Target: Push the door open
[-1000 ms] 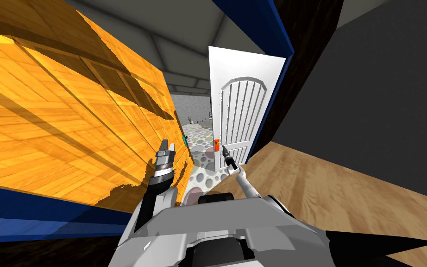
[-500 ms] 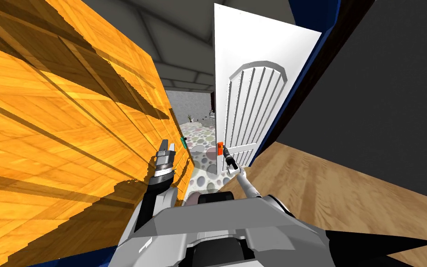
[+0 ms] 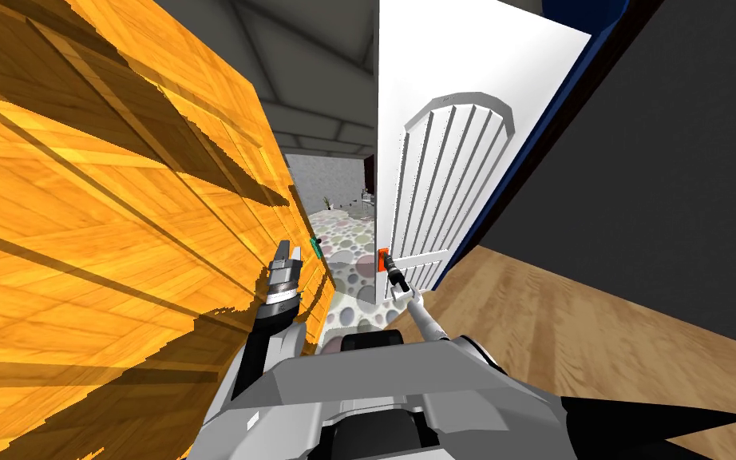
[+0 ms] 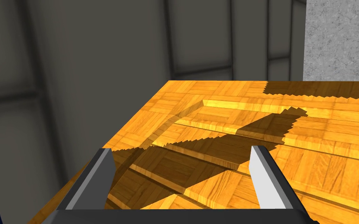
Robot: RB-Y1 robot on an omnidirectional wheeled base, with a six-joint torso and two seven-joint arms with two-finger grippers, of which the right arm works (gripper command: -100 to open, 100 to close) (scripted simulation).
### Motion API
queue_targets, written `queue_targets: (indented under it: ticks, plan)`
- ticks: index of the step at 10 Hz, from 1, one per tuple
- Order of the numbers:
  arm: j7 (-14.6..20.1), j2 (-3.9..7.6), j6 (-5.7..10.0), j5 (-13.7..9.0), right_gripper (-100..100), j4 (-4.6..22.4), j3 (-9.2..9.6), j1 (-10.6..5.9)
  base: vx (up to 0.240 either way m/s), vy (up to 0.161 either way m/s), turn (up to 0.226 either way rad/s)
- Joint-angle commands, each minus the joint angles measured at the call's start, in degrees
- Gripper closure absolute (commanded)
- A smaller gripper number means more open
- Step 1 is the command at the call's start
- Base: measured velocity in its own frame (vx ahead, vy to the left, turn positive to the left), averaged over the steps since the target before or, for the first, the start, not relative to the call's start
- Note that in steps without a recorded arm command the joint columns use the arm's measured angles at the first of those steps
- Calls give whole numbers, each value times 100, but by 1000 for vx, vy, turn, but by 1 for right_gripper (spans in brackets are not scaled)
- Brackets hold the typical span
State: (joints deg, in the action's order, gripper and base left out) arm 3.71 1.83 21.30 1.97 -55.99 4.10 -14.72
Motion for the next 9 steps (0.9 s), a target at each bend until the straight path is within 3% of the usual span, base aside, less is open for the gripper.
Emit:
queue_targets:
  ticks: [1, 4, 5, 8, 9]
  plan:
    - [0, 2, -9, 0, 100, 8, 0, 9, -30, -9, 11]
    - [0, 2, -9, 0, 100, 8, 0, 9, -8, -2, -2]
    - [-87, 111, 23, -5, 100, 152, -166, -81, 111, -28, -128]
    - [-148, 168, 52, -10, 100, 246, -290, -154, 148, -25, -95]
    - [-96, 157, 17, -15, -100, 204, -198, -100, -59, -14, -49]
